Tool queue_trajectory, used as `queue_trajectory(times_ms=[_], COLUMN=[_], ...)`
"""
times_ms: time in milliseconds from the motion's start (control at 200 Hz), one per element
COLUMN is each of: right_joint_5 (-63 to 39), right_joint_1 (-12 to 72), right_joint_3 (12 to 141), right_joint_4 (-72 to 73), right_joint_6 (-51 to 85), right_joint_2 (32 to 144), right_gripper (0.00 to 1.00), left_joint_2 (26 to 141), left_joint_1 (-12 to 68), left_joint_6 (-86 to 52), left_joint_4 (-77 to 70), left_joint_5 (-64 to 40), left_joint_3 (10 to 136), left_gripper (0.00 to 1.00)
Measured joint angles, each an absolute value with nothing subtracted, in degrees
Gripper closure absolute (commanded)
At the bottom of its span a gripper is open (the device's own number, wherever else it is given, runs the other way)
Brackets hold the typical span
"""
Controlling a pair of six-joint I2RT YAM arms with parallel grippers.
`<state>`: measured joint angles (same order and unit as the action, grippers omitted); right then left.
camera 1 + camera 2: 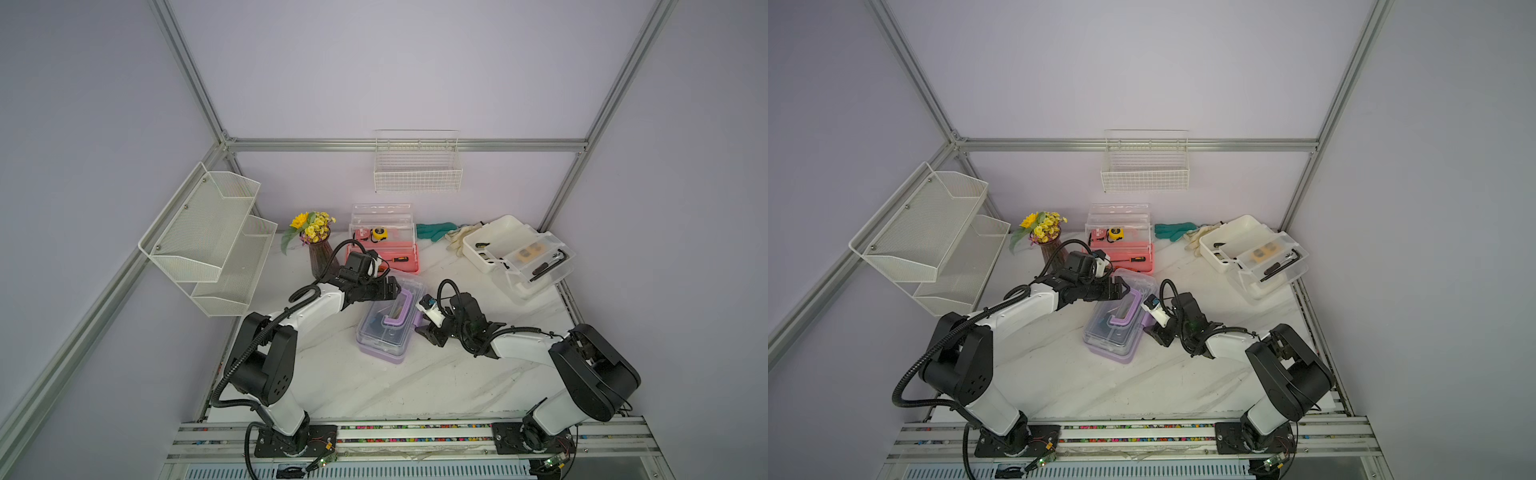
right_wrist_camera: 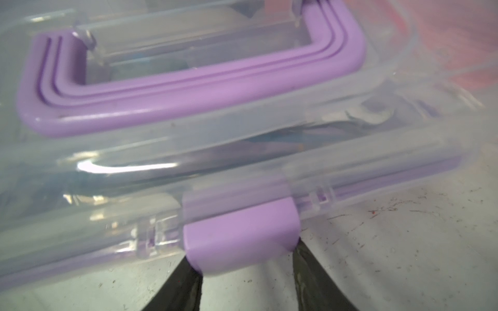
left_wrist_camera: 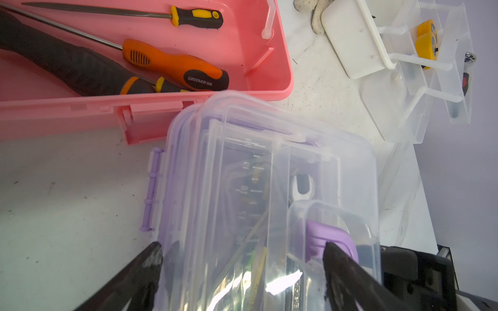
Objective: Close toolboxes
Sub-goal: Fasten the toolbox latch on the toolbox.
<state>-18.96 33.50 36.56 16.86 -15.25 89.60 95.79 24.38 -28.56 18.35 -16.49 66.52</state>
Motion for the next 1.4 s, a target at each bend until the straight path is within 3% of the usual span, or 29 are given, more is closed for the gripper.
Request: queue_trajectory(times_ms=[215,675,1100,1400], right_joint_5=[-18.7,-18.8,-15.9,-15.9], right_joint_1=[33.5,33.7,33.8,33.8], right_joint_3=[36.4,35.0,44.8,41.1], right_joint_4=[17.1,18.0,5.8,3.5], right_joint_6=[-14.4,-10.5,6.5,21.3], right_joint_2=[89.4,82.1,83.2,80.0], right_gripper=[0.35,0.35,0.51,0.58], left_joint_2=[95.8,95.7,89.1,85.0], left_joint_1=[24.4,24.4,21.8,20.3], left_joint_6=[-28.9,-29.1,-30.9,-30.9], left_joint_4=[18.3,18.0,20.8,22.0], left_joint_5=[-16.3,-16.2,-17.3,-18.5], left_joint_3=[66.5,66.4,62.8,59.8], left_gripper=[0.09,0.06,0.03,0.05])
